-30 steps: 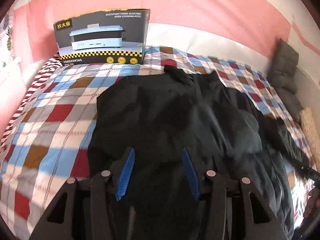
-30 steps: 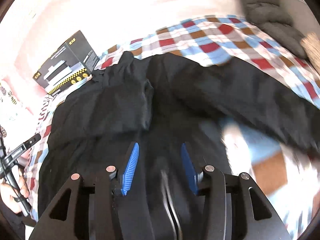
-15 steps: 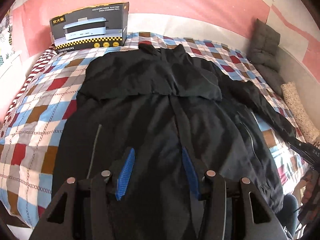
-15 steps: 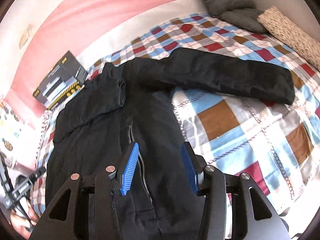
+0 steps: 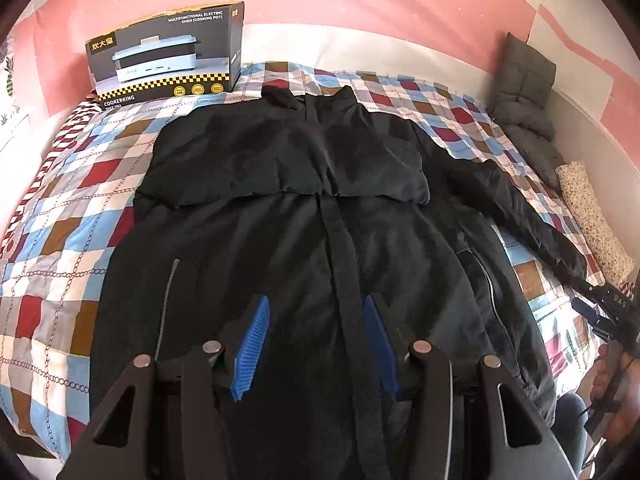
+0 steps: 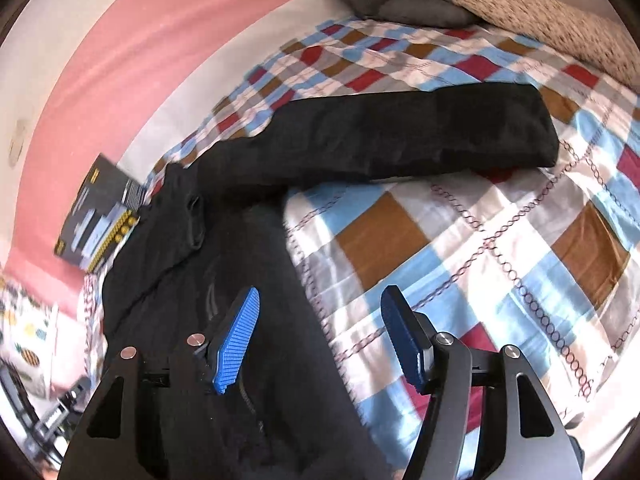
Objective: Fold large clothes
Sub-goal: 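Grasp the other sleeve with the right gripper and fold it across the body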
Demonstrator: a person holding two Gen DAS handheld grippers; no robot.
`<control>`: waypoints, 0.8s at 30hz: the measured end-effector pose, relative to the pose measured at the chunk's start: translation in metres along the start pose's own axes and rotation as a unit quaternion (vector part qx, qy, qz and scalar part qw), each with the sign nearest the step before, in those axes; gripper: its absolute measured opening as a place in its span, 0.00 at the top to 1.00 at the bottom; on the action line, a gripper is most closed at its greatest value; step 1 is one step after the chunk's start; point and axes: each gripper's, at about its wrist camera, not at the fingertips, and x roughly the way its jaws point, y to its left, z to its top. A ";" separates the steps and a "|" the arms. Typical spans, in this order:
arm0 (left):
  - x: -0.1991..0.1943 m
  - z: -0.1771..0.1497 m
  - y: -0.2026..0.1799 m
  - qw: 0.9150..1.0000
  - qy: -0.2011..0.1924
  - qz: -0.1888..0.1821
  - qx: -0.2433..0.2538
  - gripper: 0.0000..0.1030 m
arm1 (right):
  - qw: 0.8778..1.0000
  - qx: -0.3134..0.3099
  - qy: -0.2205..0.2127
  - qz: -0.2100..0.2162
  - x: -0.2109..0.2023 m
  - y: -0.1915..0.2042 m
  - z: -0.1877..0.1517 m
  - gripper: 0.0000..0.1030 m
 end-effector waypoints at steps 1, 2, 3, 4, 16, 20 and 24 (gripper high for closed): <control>0.002 0.001 0.000 1.000 0.001 0.001 0.000 0.51 | 1.000 0.006 -0.001 -0.001 0.002 -0.003 0.003 0.38; 0.005 0.003 0.000 1.000 0.003 0.002 0.000 0.51 | 1.000 0.016 -0.002 -0.005 0.005 -0.010 0.008 0.38; 0.008 0.005 0.000 1.000 0.004 0.003 0.000 0.51 | 1.000 0.026 -0.004 -0.008 0.009 -0.018 0.014 0.38; 0.011 0.007 0.001 1.000 0.005 0.005 -0.001 0.51 | 0.999 0.034 -0.006 -0.009 0.011 -0.023 0.017 0.38; 0.046 0.019 0.022 0.999 0.023 0.034 -0.023 0.50 | 0.977 0.207 -0.042 -0.017 0.065 -0.114 0.074 0.38; 0.057 0.022 0.028 0.998 0.028 0.042 -0.026 0.50 | 0.966 0.251 -0.063 -0.012 0.070 -0.130 0.085 0.38; 0.065 0.025 0.033 0.998 0.029 0.045 -0.033 0.50 | 0.964 0.254 -0.069 -0.039 0.073 -0.132 0.097 0.39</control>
